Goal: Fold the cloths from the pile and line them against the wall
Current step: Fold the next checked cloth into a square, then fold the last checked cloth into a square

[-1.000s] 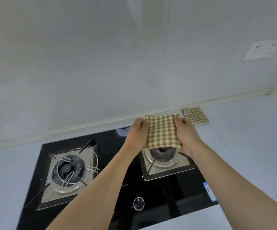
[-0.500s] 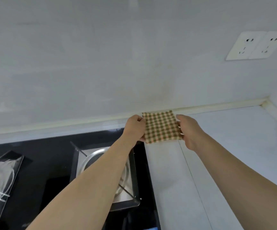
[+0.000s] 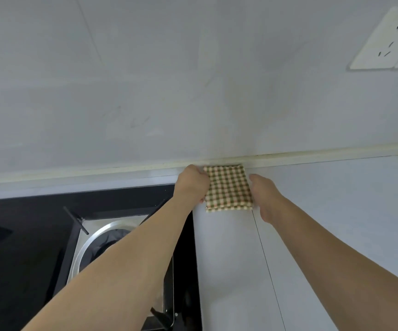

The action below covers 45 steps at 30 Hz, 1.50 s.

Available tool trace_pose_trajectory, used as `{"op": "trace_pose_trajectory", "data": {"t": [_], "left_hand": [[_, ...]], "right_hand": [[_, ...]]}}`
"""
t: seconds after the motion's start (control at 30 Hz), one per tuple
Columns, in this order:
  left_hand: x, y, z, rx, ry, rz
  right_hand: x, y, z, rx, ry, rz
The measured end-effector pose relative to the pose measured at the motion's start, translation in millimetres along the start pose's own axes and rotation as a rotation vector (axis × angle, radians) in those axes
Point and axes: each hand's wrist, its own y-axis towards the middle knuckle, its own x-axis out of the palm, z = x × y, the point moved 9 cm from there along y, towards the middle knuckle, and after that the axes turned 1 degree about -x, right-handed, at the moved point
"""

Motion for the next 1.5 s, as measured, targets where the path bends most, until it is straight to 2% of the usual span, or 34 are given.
{"op": "trace_pose_trajectory", "data": {"t": [0.13,0.33,0.47,0.7,0.93,1.17,1.27,1.5], "left_hand": [[-10,-22,11,0.107,0.144,0.032],[-43,-76,32,0.376,0.314,0.109],[-86,-106,24,0.419,0.345,0.162],[-177,-163,-3,0.541,0.493,0.319],[-296,-197,-59,0.566,0.553,0.426],[-420,-210,-143,0.558,0.591,0.434],[-470,-212,-183,0.502,0.585,0.432],[-551,-221,-245,0.401,0.560,0.482]], "right_hand": [[-3,-11,-3,-0.042,-0.097,0.073],[19,-67,-33,-0.380,-0.380,0.100],[47,-114,-37,-0.507,-0.569,0.083],[103,-192,-50,-0.656,-0.699,0.051],[215,-278,-77,-0.833,-0.795,-0.011],[350,-356,-67,-0.897,-0.719,-0.020],[406,-383,-61,-0.927,-0.770,-0.072],[484,-417,-65,-1.010,-0.850,-0.171]]}}
